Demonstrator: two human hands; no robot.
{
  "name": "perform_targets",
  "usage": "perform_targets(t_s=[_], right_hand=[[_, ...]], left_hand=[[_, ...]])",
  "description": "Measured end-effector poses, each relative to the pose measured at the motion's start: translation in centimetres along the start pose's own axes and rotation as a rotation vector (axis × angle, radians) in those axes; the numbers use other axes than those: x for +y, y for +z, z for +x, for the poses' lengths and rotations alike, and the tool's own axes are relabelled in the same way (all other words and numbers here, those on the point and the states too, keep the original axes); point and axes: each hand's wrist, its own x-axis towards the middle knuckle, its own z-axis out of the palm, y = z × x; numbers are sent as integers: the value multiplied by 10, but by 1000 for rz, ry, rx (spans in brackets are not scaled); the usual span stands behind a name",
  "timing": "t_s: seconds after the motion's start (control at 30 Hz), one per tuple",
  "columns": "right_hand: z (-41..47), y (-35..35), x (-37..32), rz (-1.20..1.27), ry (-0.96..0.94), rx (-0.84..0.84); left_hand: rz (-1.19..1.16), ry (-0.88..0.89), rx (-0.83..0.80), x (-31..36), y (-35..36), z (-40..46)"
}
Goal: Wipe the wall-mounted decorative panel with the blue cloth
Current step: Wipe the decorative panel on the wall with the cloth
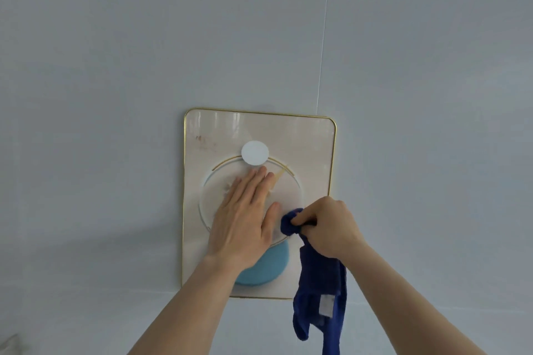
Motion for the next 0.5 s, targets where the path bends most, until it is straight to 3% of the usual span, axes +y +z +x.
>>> perform_targets(t_s=[0.1,0.23,0.4,0.5], right_hand=[[-2,-4,-16,442,118,-28],[11,5,-57,755,15,228],[45,23,-117,609,-242,608],[66,45,-138,312,-437,713]], left_hand=[[28,11,98,-19,-16,-13],[16,-104,211,-58,-33,-17],[-92,-245,345,-106,-44,-3],[-128,-222,364,-125,-39,7]])
